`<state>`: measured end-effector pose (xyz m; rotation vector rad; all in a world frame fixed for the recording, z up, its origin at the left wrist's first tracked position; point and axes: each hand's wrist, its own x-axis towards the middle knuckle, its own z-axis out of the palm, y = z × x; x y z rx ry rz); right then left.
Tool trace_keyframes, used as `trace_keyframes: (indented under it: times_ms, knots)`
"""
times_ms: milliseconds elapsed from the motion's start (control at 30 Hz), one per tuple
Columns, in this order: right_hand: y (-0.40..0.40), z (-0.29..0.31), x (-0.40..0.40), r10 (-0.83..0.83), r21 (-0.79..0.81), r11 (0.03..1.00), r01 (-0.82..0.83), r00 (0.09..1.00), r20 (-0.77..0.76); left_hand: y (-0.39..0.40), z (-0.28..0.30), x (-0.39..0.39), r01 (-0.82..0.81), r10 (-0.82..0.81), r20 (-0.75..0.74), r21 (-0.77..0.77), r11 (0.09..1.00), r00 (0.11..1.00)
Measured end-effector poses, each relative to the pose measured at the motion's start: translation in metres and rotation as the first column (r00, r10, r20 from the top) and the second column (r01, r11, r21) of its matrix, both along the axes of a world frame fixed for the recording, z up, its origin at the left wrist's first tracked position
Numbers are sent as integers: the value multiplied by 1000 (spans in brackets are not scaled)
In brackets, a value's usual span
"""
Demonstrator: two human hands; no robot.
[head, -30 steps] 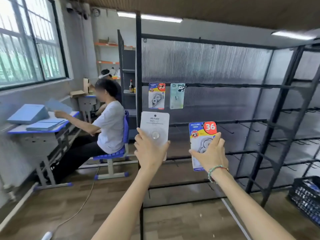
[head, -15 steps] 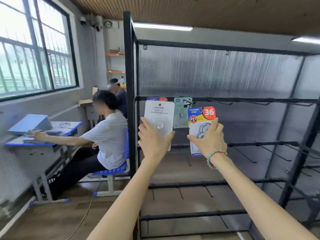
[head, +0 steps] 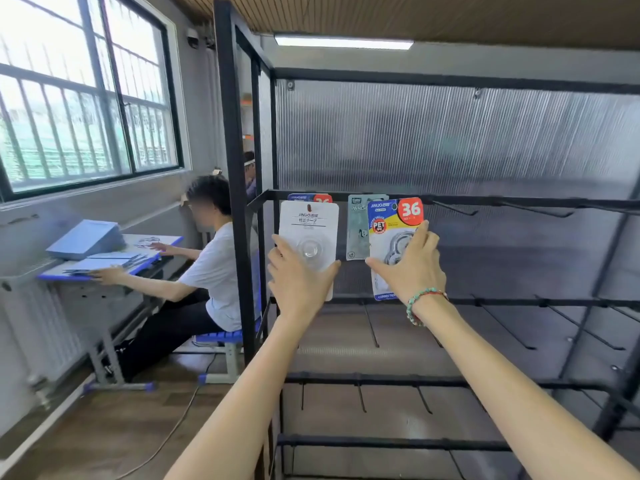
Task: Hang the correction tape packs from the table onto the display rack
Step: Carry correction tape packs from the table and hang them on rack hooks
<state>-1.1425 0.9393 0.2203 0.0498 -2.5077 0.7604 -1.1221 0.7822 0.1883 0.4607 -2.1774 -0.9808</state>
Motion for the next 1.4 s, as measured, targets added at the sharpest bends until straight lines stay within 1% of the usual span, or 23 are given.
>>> trace_keyframes:
  times_ms: [133, 233, 600, 700, 833, 1033, 1267, 1400]
  knots:
    - [2, -3, -1, 21, 4, 1000, -21, 1000, -21, 2, -3, -4, -6, 6, 3, 3, 1000, 1000]
    - [1, -8, -1, 36, 34, 999, -35, 999, -8, 2, -1, -7, -24, 24, 13, 0, 1000, 1000]
    - [4, -10, -8, 73, 94, 993, -69, 996, -47, 8, -2, -16, -63, 63, 18, 11, 998, 998]
    - [5, -7, -11, 90, 106, 991, -86, 995, -32, 10, -2, -16, -72, 71, 11, 24, 997, 997]
    - [4, -5, -21, 87, 131, 987, -90, 996, 29, 11, -3, -16, -79, 79, 7, 29, 996, 997]
    - [-5, -11, -42, 66, 102, 992, -68, 997, 28, 4, -7, -29, -53, 53, 5, 45, 998, 999]
    - [-25, -16, -90, 25, 39, 999, -26, 999, 32, -5, -7, -72, -7, 4, 31, 79, 997, 1000]
    - [-38, -21, -116, -1, -3, 1000, 1, 1000, 19, -11, -10, -99, 2, -4, 13, 88, 996, 1000]
